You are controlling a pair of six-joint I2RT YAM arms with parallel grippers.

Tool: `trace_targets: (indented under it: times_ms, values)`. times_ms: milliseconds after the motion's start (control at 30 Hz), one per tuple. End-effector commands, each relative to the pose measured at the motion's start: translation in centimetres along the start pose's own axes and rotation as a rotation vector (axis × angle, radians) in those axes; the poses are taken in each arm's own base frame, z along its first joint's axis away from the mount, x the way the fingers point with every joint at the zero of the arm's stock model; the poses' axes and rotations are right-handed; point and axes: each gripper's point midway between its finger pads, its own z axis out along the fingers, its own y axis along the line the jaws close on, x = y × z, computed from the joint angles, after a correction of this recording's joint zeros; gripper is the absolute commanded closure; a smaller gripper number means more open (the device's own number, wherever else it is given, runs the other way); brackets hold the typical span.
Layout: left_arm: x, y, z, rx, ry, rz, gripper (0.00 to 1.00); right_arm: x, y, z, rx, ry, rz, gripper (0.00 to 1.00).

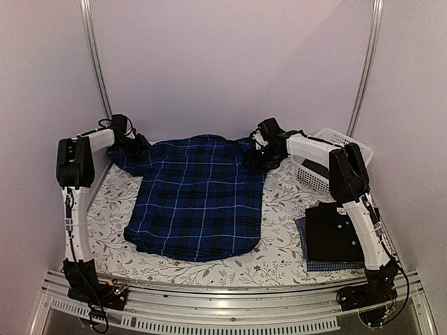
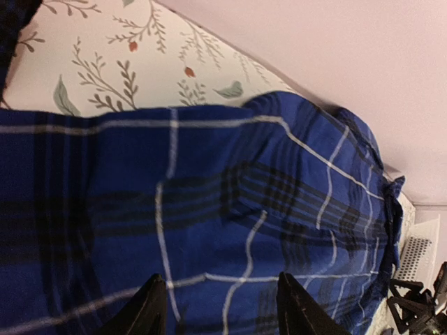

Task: Fold and stack the long sleeve shirts
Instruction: Move the flattened shirt to the center of the board, then adjust the flattened shirt at the center of the board.

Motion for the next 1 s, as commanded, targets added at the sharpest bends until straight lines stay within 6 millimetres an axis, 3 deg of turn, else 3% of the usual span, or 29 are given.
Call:
trace_targets:
  times_ms: [0, 67, 100, 267, 367, 533, 667, 767, 967]
  values:
    - [-0.1, -7.8, -8.0, 0.097, -0.083, 0.105, 0.46, -2.8, 5.3, -6.9, -0.016, -0.093, -0.088, 0.36]
    - [1.8, -7.9, -10.1, 0.111, -0.076, 0.09, 0.46, -1.7, 7.2, -8.6, -0.028, -0.089, -0.095, 0.36]
    - [3.7, -8.5, -10.5, 0.125, -0.054, 0.092, 0.47, 0.2, 7.6, -8.3, -0.03, -0.054, -0.092, 0.36]
    - [12.5, -8.6, -14.4, 0.146, 0.016, 0.083, 0.49, 6.2, 13.1, -11.5, -0.106, -0.003, -0.106, 0.38]
    - [18.5, -7.1, -17.0, 0.095, 0.051, 0.08, 0.5, 11.0, 16.4, -13.1, -0.151, 0.042, -0.112, 0.39]
    - [25.9, -3.7, -21.3, 0.051, 0.042, 0.039, 0.5, 19.3, 19.6, -15.4, -0.154, 0.117, -0.111, 0.4]
    - [29.8, -1.1, -23.6, 0.017, 0.042, 0.01, 0.5, 24.4, 19.8, -16.2, -0.091, 0.16, -0.095, 0.4]
    - [31.2, -1.5, -24.9, -0.014, 0.01, 0.006, 0.48, 26.7, 19.7, -17.0, -0.057, 0.167, -0.074, 0.4]
    - [33.2, 0.9, -25.7, -0.159, 0.009, -0.066, 0.47, 28.4, 17.5, -18.1, 0.015, 0.156, 0.011, 0.39]
